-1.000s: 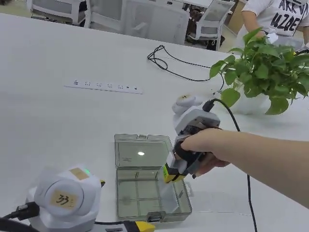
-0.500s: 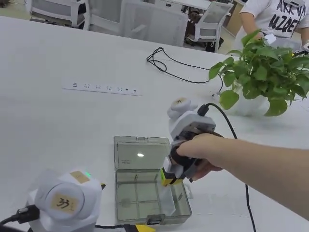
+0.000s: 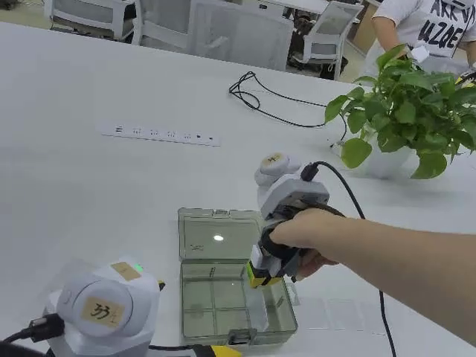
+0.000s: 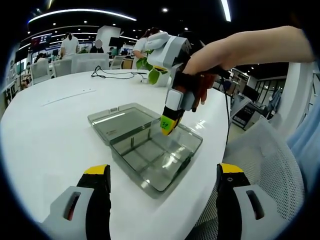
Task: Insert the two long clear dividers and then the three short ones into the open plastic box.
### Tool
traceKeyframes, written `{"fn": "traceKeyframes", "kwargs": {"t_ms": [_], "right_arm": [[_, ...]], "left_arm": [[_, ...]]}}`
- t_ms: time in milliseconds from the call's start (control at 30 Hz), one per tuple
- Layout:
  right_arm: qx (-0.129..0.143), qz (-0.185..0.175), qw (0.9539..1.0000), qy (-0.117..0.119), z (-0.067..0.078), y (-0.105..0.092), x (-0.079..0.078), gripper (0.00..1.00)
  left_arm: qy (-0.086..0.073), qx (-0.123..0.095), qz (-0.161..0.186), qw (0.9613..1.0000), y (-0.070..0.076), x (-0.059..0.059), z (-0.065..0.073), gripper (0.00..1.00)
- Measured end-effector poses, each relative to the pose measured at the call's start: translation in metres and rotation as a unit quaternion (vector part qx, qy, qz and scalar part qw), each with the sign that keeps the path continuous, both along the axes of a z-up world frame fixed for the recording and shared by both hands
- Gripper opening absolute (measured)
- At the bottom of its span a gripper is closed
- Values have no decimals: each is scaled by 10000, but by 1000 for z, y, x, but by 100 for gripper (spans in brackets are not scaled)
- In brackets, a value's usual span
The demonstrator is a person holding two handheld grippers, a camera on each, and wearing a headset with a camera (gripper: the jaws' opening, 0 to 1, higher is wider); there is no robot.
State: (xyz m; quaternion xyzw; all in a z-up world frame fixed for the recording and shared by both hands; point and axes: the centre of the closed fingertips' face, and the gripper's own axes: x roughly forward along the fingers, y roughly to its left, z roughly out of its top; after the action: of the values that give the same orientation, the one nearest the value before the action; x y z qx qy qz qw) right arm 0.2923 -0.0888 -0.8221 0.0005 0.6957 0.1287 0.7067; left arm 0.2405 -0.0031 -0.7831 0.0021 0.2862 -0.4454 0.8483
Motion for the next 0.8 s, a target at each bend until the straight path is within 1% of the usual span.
{"fn": "traceKeyframes", "kwargs": {"t_ms": [100, 300, 333, 567, 700, 800], "right_arm": [[-28, 31, 10000, -9, -3, 1, 0, 2], [-123, 214, 9997, -49, -7, 1, -1, 3], [-108, 170, 9998, -45, -7, 1, -1, 3], [-72, 170, 9998, -83, -7, 0, -2, 3], [-40, 228, 9997, -95, -7, 1, -1, 4], [36, 351, 9993, -123, -7, 3, -2, 5]], "left_arm": [[9, 12, 16, 10000, 1, 1, -1, 89], [16, 13, 68, 10000, 4, 2, -2, 89], [26, 24, 67, 10000, 5, 1, -2, 89], [26, 21, 67, 10000, 4, 1, -2, 89], [11, 29, 64, 10000, 4, 1, -2, 89], [5, 33, 79, 10000, 5, 1, -2, 89]]}}
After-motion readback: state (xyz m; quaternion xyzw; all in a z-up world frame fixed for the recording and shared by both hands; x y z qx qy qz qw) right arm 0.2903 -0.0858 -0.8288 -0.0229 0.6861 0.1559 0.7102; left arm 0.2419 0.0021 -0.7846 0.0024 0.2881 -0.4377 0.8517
